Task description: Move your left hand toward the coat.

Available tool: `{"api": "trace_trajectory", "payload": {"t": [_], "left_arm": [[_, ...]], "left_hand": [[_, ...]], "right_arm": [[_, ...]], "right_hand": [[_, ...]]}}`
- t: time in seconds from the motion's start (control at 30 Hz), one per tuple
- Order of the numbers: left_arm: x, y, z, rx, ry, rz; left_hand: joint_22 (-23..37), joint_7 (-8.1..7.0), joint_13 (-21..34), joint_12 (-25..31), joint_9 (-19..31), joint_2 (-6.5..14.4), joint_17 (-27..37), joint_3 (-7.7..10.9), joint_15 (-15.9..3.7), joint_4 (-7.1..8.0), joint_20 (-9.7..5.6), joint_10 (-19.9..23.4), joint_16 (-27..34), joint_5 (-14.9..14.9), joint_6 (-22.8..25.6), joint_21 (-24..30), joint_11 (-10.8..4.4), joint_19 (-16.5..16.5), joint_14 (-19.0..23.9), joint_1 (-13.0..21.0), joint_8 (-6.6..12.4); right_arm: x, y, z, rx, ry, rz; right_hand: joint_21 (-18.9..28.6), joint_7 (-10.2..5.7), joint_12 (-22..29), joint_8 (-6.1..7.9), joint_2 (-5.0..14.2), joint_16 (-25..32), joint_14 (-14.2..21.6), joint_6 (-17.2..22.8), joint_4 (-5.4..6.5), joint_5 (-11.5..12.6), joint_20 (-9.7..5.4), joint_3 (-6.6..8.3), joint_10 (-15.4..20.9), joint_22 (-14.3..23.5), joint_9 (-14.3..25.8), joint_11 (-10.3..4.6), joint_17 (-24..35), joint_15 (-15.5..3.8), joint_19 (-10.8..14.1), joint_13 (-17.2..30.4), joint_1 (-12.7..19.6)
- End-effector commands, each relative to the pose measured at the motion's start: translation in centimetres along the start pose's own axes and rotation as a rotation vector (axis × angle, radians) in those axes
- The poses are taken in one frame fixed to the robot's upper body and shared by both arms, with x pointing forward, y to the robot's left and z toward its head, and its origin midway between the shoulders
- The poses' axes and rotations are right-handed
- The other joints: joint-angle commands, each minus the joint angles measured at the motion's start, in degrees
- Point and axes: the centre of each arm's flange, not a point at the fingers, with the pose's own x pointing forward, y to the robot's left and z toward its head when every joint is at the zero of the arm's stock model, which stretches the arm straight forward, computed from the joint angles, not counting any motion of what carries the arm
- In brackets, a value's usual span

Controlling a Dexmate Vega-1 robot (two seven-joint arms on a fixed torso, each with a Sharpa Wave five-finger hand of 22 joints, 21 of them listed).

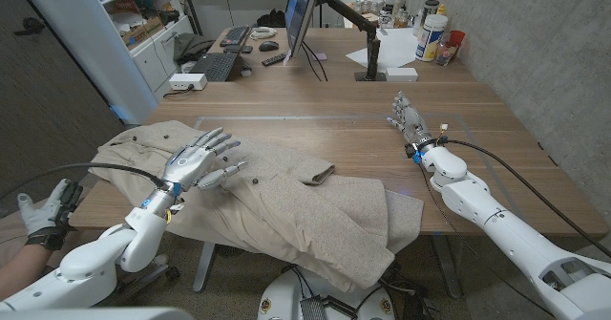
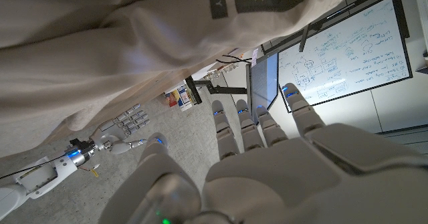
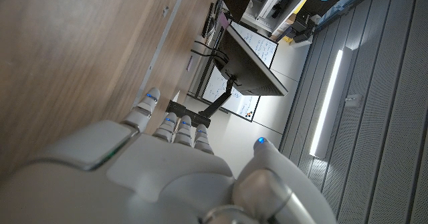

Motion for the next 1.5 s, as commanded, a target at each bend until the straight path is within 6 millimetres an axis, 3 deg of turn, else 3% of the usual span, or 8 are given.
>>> {"api": "trace_trajectory", "payload": {"t": [0.03, 0.37, 0.47, 0.8, 1.5], "left_arm": [[-0.1, -0.8, 0.2, 0.028, -0.008, 0.004], [-0.1, -1.3, 0.3, 0.026, -0.005, 0.0], [-0.2, -1.5, 0.3, 0.027, -0.004, -0.004], [-0.3, -2.1, 0.1, 0.017, 0.014, 0.004], [-0.2, -3.5, 0.2, -0.024, 0.031, 0.029]], "left_hand": [[0.13, 0.01, 0.07, -0.38, 0.13, -0.01, 0.11, 0.1, -3.68, -0.39, -0.63, -0.4, 0.06, 0.51, -0.59, -0.18, 0.08, -0.32, -0.41, 0.27, -0.15], [0.17, 0.14, 0.12, -0.81, 0.15, 0.16, 0.15, 0.1, -3.43, -0.34, -1.4, -1.44, -0.1, 0.54, -1.18, -0.18, 0.19, -1.49, -1.61, 0.12, -0.3], [0.18, 0.23, 0.13, -0.86, 0.16, 0.25, 0.16, 0.12, -3.43, -0.32, -2.34, -1.59, 0.0, 0.55, -1.29, -0.04, 0.24, -1.56, -1.7, 0.08, -0.3], [0.19, 0.26, 0.16, -1.1, 0.17, 0.5, 0.17, 0.19, -3.14, -0.32, -2.75, -2.27, -0.01, 0.57, -2.38, -0.09, 0.27, -2.55, -2.43, 0.06, -0.6], [0.21, 0.57, 0.22, -1.35, 0.19, 1.59, 0.15, 0.79, -2.82, -0.47, -3.56, -3.26, 0.12, 0.43, -3.51, 0.06, 0.52, -3.79, -3.2, 0.63, -0.62]], "right_arm": [[0.0, 0.0, 0.0, -0.005, 0.004, 0.004], [0.0, 0.0, 0.0, -0.006, 0.004, 0.004], [0.0, 0.0, 0.0, -0.006, 0.004, 0.003], [0.0, 0.1, -0.1, -0.011, 0.007, 0.005], [0.0, 0.1, 0.0, -0.016, 0.013, 0.01]], "right_hand": [[-0.14, 0.08, 0.2, 0.03, -0.01, 0.38, -0.49, -0.3, -0.14, 0.28, 0.11, -0.12, -0.26, 0.14, 0.08, 0.21, 0.18, -0.63, 0.21, 0.14, -0.47], [-0.14, 0.06, 0.21, 0.02, 0.0, 0.41, -0.43, -0.32, -0.16, 0.28, 0.08, -0.14, -0.24, 0.14, 0.08, 0.02, 0.17, -0.64, 0.22, 0.14, -0.46], [-0.14, 0.05, 0.23, 0.03, 0.01, 0.41, -0.43, -0.32, -0.16, 0.28, 0.07, -0.15, -0.19, 0.14, 0.08, -0.21, 0.17, -0.66, 0.23, 0.14, -0.46], [-0.13, 0.07, 0.23, 0.05, 0.02, 0.4, -0.46, -0.28, -0.18, 0.28, 0.06, -0.18, -0.19, 0.14, 0.08, 0.48, 0.16, -0.58, 0.26, 0.14, -0.46], [-0.17, 0.17, 0.22, 0.04, 0.06, 0.39, -0.52, -0.31, -0.17, 0.28, 0.19, -0.25, -0.23, 0.14, 0.08, 0.46, 0.16, -0.39, 0.13, 0.13, -0.49]]}}
